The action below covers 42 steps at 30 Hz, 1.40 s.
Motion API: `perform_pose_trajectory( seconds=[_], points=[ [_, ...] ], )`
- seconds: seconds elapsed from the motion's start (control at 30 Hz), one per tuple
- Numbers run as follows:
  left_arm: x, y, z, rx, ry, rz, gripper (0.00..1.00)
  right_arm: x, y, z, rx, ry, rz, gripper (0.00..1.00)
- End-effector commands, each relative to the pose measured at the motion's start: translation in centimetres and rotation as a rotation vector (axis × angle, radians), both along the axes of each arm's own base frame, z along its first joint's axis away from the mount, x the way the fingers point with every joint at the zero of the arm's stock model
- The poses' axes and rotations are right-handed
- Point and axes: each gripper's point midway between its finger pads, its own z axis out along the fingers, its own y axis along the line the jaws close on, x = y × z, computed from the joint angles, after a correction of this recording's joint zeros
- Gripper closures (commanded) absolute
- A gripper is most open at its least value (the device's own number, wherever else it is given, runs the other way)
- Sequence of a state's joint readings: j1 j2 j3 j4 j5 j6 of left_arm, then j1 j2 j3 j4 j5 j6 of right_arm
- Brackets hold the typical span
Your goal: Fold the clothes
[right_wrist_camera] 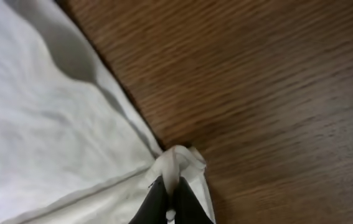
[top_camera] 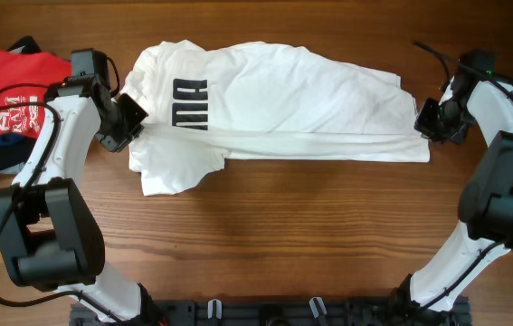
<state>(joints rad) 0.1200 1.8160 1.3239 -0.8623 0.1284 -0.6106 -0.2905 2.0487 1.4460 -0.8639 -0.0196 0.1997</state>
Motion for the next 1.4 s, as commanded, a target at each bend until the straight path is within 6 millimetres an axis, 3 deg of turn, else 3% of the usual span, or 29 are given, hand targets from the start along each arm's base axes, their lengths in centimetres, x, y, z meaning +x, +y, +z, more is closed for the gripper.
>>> perform_pose_trajectory(
  seconds=[0.0,0.1,0.27,0.4,0.43,0.47,0.5,0.53,0.6,0.7,0.8,1.07,1.37],
  points=[
    [0.1,0.6,-0.3,0.005,0.006,0.048,0.96,1.6,0.5,-0.1,0.040,-0.062,-0.027,0.96],
    [0.1,0.6,-0.4,0.004,0.011,0.048,0.96,2.9,1.9,0.2,0.126,-0.121,-0.013,0.96],
    [0.1,0.6,-0.5,0.004,0.011,0.048,0.96,4.7,1.4,0.7,0.121,-0.196,-0.074,0.96],
    [0.0,0.5,-0.5,0.002,0.013,0.048,0.96,4.9,1.4,0.7,0.124,-0.203,-0.081,0.96],
    [0.0,0.3,-0.5,-0.009,0.015,0.045,0.81,4.7,1.5,0.7,0.125,-0.196,-0.081,0.96],
    [0.0,0.1,-0.4,-0.025,0.015,0.041,0.45,4.6,1.5,0.6,0.126,-0.192,-0.081,0.96],
    [0.0,-0.1,-0.4,-0.030,0.016,0.036,0.21,4.5,1.5,0.6,0.127,-0.188,-0.082,0.96],
    [-0.2,-0.2,-0.4,-0.037,0.021,0.030,0.05,4.5,1.5,0.6,0.127,-0.186,-0.082,0.96],
    [-1.2,-1.0,-0.5,-0.079,0.063,0.021,0.07,4.5,1.5,0.6,0.127,-0.186,-0.081,0.96],
    [-3.5,-2.7,-0.5,-0.156,0.155,0.004,0.27,4.5,1.5,0.6,0.122,-0.186,-0.057,0.96],
    [-4.8,-5.1,-0.4,-0.168,0.200,-0.100,0.37,4.4,1.5,0.6,0.123,-0.185,-0.057,0.96],
    [-4.4,-10.5,-1.3,0.063,0.154,-0.365,0.37,4.0,1.7,0.5,0.127,-0.168,-0.057,0.96],
    [-5.0,-15.5,-5.5,0.120,0.192,-0.523,0.43,3.8,1.7,0.4,0.125,-0.160,-0.033,0.96]
  ],
)
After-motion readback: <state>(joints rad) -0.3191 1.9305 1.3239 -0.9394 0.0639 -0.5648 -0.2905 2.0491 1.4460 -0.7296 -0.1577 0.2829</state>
